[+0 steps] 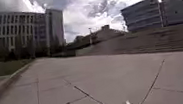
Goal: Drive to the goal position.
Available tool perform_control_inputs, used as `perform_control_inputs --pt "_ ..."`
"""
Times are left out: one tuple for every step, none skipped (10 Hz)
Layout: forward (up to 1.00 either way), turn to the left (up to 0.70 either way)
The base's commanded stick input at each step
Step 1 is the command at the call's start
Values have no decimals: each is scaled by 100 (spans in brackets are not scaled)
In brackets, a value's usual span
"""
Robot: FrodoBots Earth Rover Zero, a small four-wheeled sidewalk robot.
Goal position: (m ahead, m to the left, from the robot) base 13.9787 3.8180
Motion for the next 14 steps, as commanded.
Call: perform_control_inputs --pt "100 1" --pt "100 1" --pt "100 1" --pt "100 1" --pt "100 1" --pt "100 15" --pt "100 34" --pt "100 41" --pt "100 41" --pt "100 41" --pt "100 41" --pt "100 41" --pt "100 41" --pt "100 25"
